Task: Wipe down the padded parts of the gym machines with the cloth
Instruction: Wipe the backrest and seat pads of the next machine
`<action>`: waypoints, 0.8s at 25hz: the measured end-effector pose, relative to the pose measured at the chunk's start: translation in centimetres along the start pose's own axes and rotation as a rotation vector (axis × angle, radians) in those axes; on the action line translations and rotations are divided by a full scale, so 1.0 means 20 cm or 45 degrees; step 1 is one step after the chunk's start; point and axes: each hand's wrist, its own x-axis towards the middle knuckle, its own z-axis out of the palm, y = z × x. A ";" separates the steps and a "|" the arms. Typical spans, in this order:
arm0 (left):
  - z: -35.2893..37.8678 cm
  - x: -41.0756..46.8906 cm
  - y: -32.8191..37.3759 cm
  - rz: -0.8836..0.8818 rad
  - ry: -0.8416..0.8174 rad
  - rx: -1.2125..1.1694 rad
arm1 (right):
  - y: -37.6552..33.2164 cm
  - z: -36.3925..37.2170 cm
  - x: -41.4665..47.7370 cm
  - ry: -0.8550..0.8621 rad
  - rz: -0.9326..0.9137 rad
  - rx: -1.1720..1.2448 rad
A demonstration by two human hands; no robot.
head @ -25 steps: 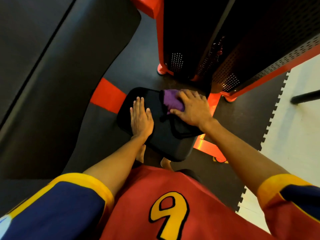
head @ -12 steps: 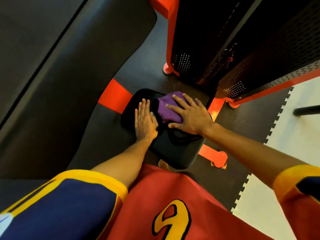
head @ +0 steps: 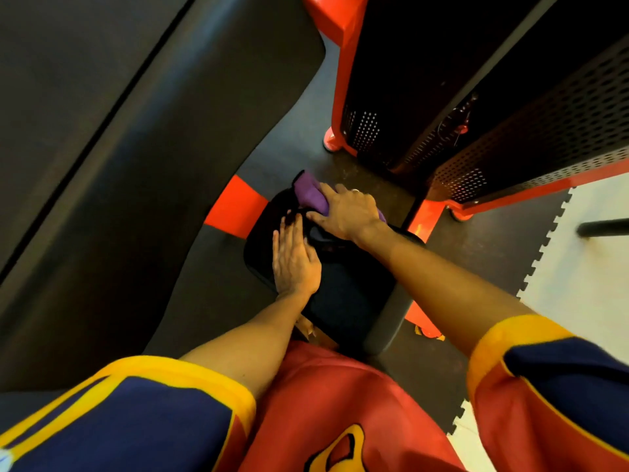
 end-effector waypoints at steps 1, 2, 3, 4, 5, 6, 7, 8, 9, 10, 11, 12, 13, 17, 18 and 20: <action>0.00 0.01 0.01 -0.002 -0.019 0.006 | 0.06 0.01 -0.08 0.024 0.042 0.007; 0.00 0.02 0.01 -0.014 -0.037 0.001 | 0.13 0.02 -0.17 0.067 0.075 -0.008; 0.00 0.02 0.01 -0.022 -0.054 0.002 | 0.20 0.03 -0.26 0.111 0.084 -0.036; 0.00 0.01 0.00 -0.030 -0.072 0.006 | 0.24 0.04 -0.34 0.143 0.091 -0.054; 0.00 0.00 0.00 -0.030 -0.077 0.019 | 0.27 0.04 -0.38 0.165 0.101 -0.071; -0.01 0.00 0.01 -0.026 -0.078 0.030 | 0.26 0.04 -0.38 0.165 0.121 -0.089; -0.01 0.01 0.01 -0.026 -0.083 0.025 | 0.24 0.03 -0.35 0.142 0.140 -0.101; -0.02 0.02 0.02 -0.020 -0.094 0.021 | 0.20 0.02 -0.31 0.120 0.155 -0.096; -0.02 0.02 0.02 -0.017 -0.105 0.020 | 0.14 0.03 -0.25 0.111 0.153 -0.074; -0.02 0.01 0.02 -0.010 -0.098 0.032 | 0.09 0.02 -0.18 0.104 0.130 -0.048; -0.02 0.01 0.02 -0.010 -0.078 0.033 | 0.04 0.02 -0.09 0.098 0.089 -0.030; -0.02 0.01 0.02 -0.023 -0.052 0.018 | -0.01 0.00 0.01 0.083 0.022 -0.016; -0.02 0.01 0.03 -0.039 -0.030 0.013 | -0.06 -0.01 0.08 0.043 -0.050 -0.006; -0.05 0.01 0.06 -0.057 -0.033 0.041 | -0.09 -0.02 0.15 -0.027 -0.126 0.002; -0.05 0.01 0.05 -0.054 -0.064 0.062 | -0.05 -0.01 0.08 -0.019 -0.125 -0.021; -0.05 -0.02 0.03 -0.036 -0.111 0.117 | 0.06 0.06 -0.15 0.049 -0.173 -0.122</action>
